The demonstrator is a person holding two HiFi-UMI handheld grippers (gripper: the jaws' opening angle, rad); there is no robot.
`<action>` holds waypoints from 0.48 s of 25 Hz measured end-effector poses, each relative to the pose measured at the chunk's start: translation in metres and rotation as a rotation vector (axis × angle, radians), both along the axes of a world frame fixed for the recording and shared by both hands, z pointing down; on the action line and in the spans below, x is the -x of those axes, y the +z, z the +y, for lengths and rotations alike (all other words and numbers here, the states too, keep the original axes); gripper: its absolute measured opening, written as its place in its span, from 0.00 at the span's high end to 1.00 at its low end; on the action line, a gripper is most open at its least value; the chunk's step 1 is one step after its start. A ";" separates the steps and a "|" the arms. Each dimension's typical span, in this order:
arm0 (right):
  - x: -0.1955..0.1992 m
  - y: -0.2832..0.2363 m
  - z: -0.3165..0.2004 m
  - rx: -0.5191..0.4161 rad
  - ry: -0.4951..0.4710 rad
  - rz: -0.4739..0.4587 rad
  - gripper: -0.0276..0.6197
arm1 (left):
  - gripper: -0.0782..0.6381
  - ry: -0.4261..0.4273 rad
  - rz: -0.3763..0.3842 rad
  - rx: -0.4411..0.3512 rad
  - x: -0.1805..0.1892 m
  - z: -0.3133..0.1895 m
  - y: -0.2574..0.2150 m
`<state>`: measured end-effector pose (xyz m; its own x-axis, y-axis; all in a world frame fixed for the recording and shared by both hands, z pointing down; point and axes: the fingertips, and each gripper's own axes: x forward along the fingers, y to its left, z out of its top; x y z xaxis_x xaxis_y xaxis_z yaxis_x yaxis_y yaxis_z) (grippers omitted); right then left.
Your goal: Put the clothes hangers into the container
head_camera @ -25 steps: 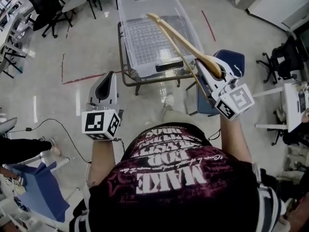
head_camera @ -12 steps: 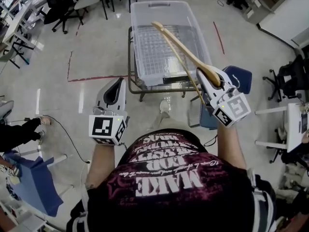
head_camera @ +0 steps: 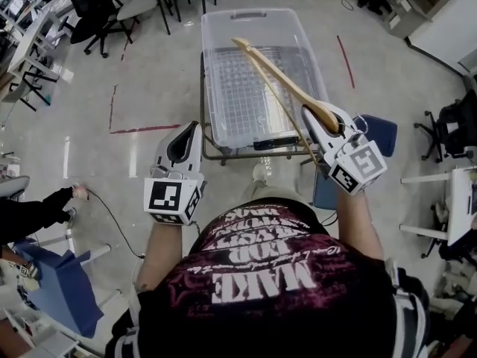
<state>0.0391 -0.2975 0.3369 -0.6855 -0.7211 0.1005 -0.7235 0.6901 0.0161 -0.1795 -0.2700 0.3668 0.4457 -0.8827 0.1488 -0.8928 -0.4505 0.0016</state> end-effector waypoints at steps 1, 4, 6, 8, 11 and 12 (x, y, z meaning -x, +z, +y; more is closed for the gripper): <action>-0.003 0.001 -0.008 0.004 -0.004 -0.001 0.86 | 0.88 0.000 -0.001 0.002 -0.004 -0.007 0.000; -0.008 0.006 -0.033 0.017 -0.018 -0.003 0.87 | 0.88 0.002 -0.005 0.016 -0.014 -0.028 0.005; -0.009 0.010 -0.051 0.029 -0.027 -0.005 0.87 | 0.88 0.002 -0.007 0.027 -0.018 -0.040 0.009; -0.011 0.016 -0.067 0.041 -0.038 -0.011 0.87 | 0.88 0.000 -0.013 0.039 -0.023 -0.051 0.012; -0.014 0.028 -0.092 0.066 -0.051 -0.024 0.87 | 0.88 -0.011 -0.026 0.059 -0.027 -0.066 0.016; -0.014 0.034 -0.101 0.077 -0.054 -0.028 0.87 | 0.88 -0.018 -0.031 0.067 -0.026 -0.072 0.018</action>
